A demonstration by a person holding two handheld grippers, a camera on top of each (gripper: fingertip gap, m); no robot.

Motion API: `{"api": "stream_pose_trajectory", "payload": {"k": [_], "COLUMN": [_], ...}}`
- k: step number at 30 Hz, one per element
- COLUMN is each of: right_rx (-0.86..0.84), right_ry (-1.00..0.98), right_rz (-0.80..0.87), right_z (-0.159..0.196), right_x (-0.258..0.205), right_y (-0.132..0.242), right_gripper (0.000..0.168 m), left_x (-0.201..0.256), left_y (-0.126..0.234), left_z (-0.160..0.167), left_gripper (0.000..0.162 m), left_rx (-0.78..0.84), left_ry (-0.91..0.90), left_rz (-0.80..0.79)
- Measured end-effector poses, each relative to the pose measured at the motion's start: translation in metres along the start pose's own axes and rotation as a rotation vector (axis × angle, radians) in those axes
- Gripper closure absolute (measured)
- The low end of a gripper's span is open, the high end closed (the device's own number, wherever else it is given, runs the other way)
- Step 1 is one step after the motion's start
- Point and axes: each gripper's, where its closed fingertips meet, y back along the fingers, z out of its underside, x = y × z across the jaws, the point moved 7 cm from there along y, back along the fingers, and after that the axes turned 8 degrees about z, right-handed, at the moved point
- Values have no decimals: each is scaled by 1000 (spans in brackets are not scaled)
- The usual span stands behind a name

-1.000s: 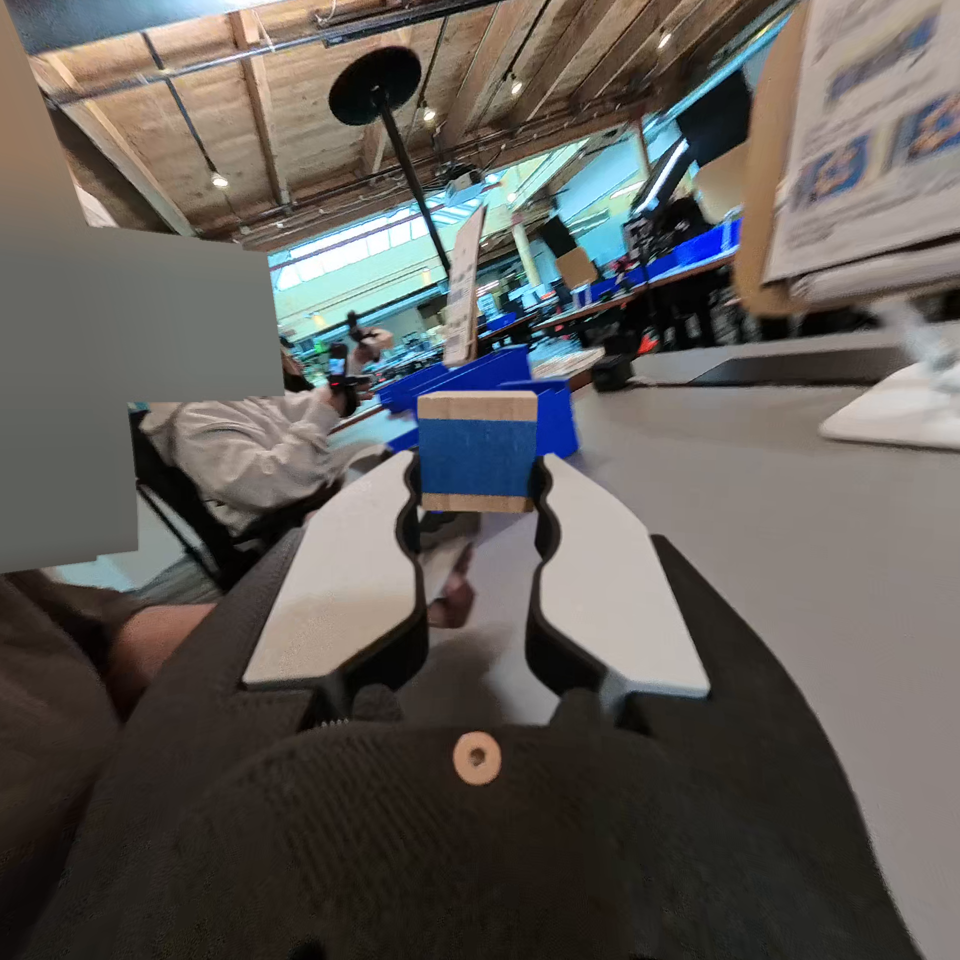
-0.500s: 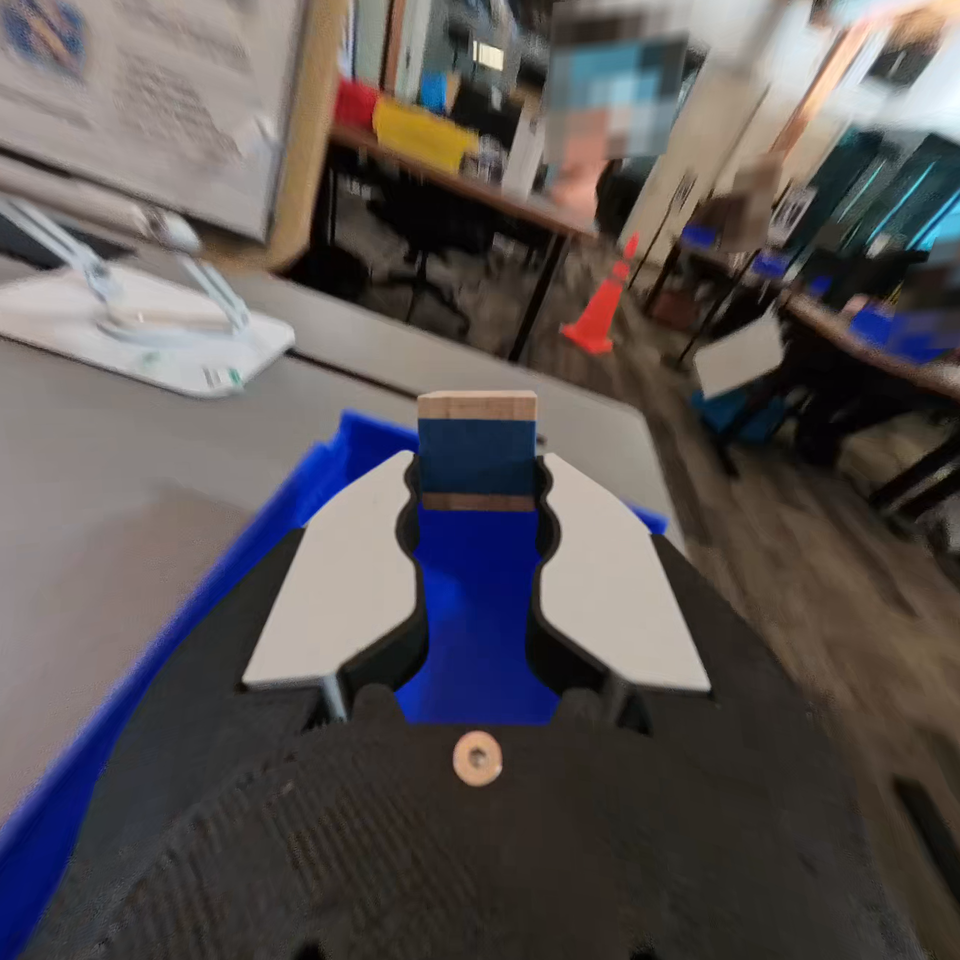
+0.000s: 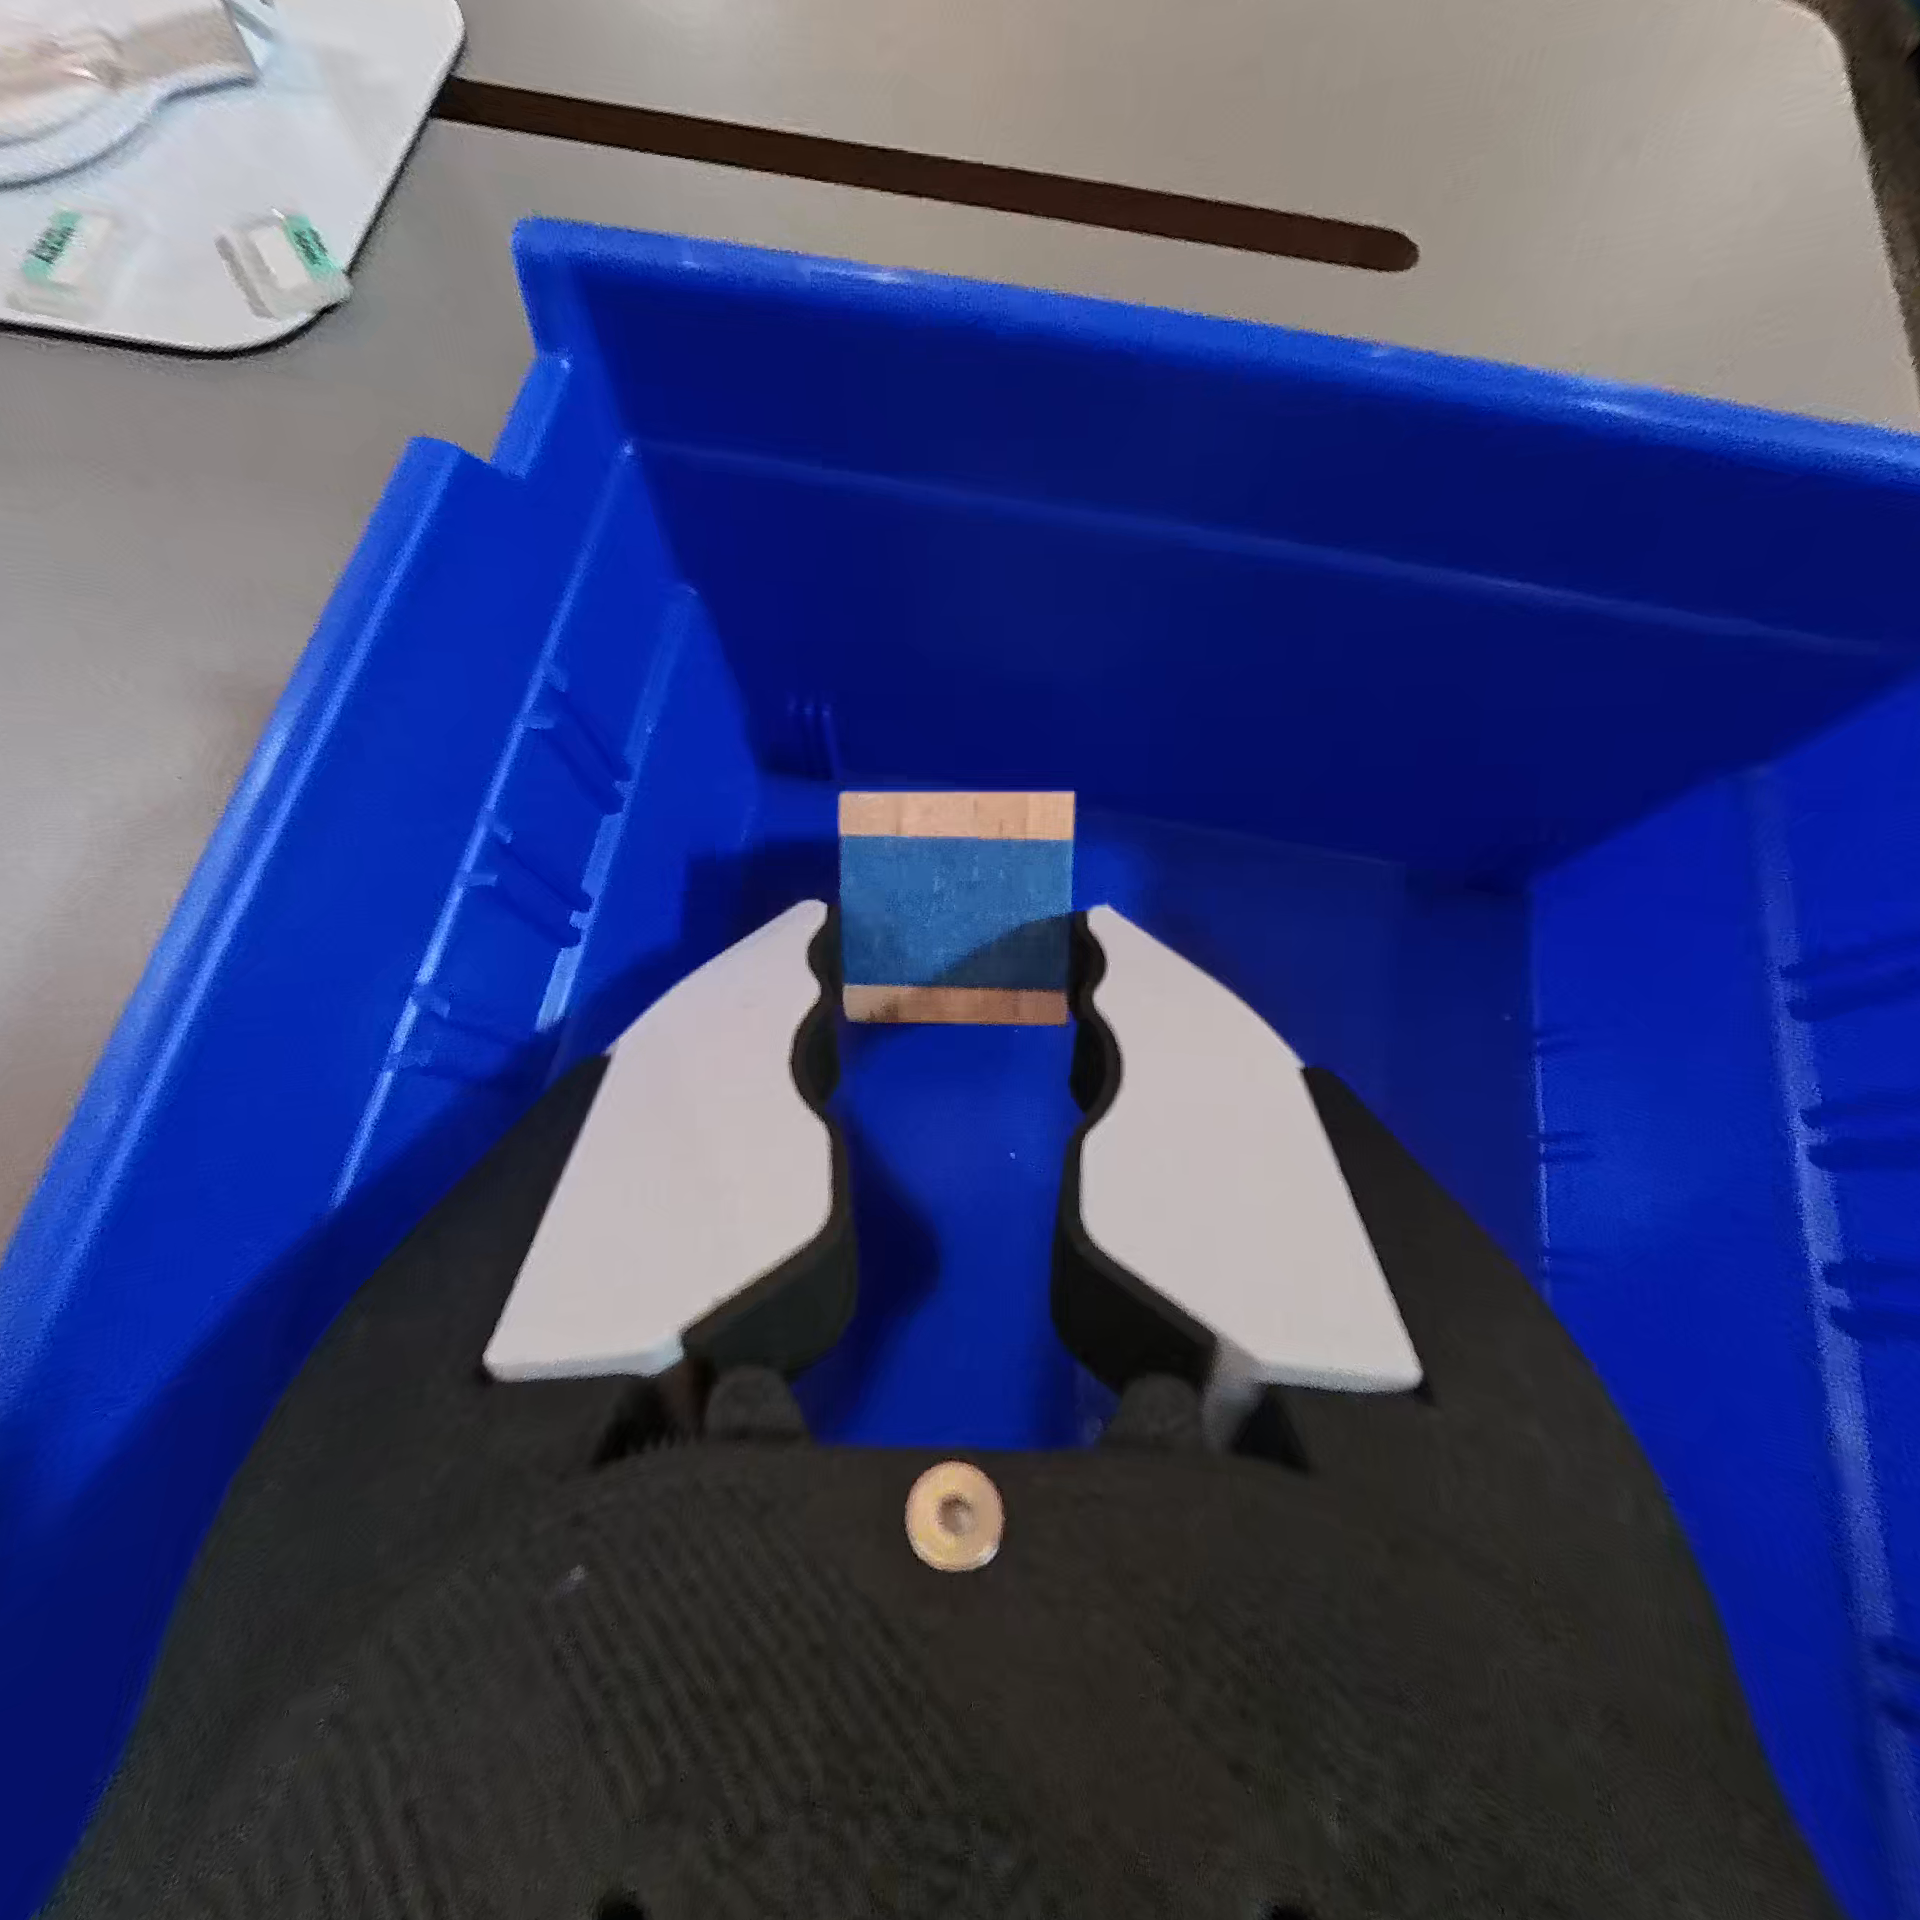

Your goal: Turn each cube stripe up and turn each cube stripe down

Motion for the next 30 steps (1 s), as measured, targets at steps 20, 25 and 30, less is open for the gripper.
{"api": "stream_pose_trajectory", "payload": {"k": [20,25,30], "right_rx": [34,245,388], "right_ry": [-184,-154,-44], "right_rz": [-121,-15,-119], "right_z": [-5,-32,-69], "right_x": [5,16,-34], "right_y": [19,63,114], "right_gripper": [106,107,105], "left_x": [3,2,2], "left_y": [4,4,7], "left_z": [3,2,-3], "left_gripper": [124,124,124], "left_rx": [-25,-52,-44], "left_ry": [35,-22,-81], "left_rz": [-8,-57,-112]}}
